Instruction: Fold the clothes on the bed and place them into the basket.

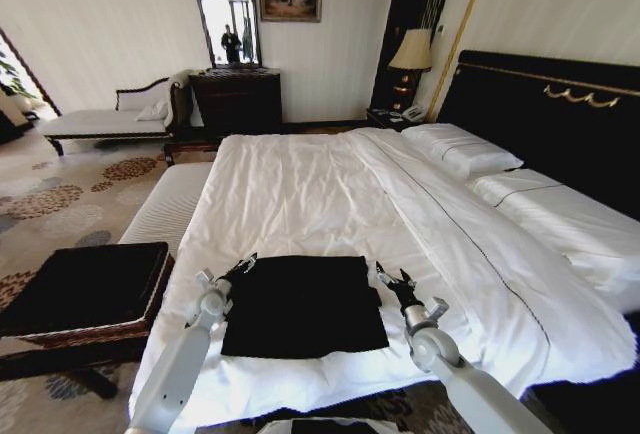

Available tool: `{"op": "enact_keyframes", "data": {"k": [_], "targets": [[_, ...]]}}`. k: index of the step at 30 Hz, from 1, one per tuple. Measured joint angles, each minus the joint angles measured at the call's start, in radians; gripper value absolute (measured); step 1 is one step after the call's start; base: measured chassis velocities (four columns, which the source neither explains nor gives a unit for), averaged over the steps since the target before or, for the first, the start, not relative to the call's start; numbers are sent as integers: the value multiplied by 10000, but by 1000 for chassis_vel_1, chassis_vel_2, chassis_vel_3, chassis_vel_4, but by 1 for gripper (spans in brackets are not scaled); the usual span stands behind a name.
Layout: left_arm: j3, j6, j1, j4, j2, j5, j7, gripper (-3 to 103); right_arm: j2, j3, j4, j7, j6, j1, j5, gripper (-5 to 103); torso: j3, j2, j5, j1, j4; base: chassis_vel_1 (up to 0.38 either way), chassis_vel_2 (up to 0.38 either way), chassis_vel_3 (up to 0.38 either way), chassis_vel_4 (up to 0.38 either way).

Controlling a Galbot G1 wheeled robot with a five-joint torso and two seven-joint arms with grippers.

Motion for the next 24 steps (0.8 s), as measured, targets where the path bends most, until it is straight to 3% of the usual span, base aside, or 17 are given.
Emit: {"op": "enact_keyframes", "data": {"k": [3,7,10,11,12,13,16,18,24], "targets": [[-21,-28,20,26,35,-26,24,64,1,-2,0,0,0,11,-6,100,0,0,-1,0,0,0,0,0,0],[-42,-107,24,125,46,-25,92,43,39,-15,-139,-10,0,115,28,100,0,0,0,0,0,0,0,0,0],[-45,-136,12,202,49,-22,110,37,54,-64,-283,-100,0,208,122,100,0,0,0,0,0,0,0,0,0],[-49,-149,-5,243,50,-22,121,26,57,-123,-400,-242,11,303,258,100,0,0,-1,0,-1,0,0,0,0],[-49,-149,-5,243,50,-22,121,26,57,-123,-400,-242,11,303,258,100,0,0,-1,0,-1,0,0,0,0],[-56,-153,-18,264,50,-23,128,26,56,-199,-526,-435,26,431,481,100,0,0,-1,-1,-2,0,0,0,0],[-87,-181,-47,294,50,-40,161,10,87,-438,-1107,-1185,147,1046,1250,100,0,0,-1,0,0,0,0,0,0],[-92,-205,-55,308,50,-40,173,5,131,-540,-1420,-1534,205,1327,1529,100,0,0,-1,0,1,0,0,0,0],[-136,-287,-127,332,72,-32,239,1,293,-1156,-2733,-2913,313,2541,2662,100,1,0,-1,0,0,0,0,0,0]]}}
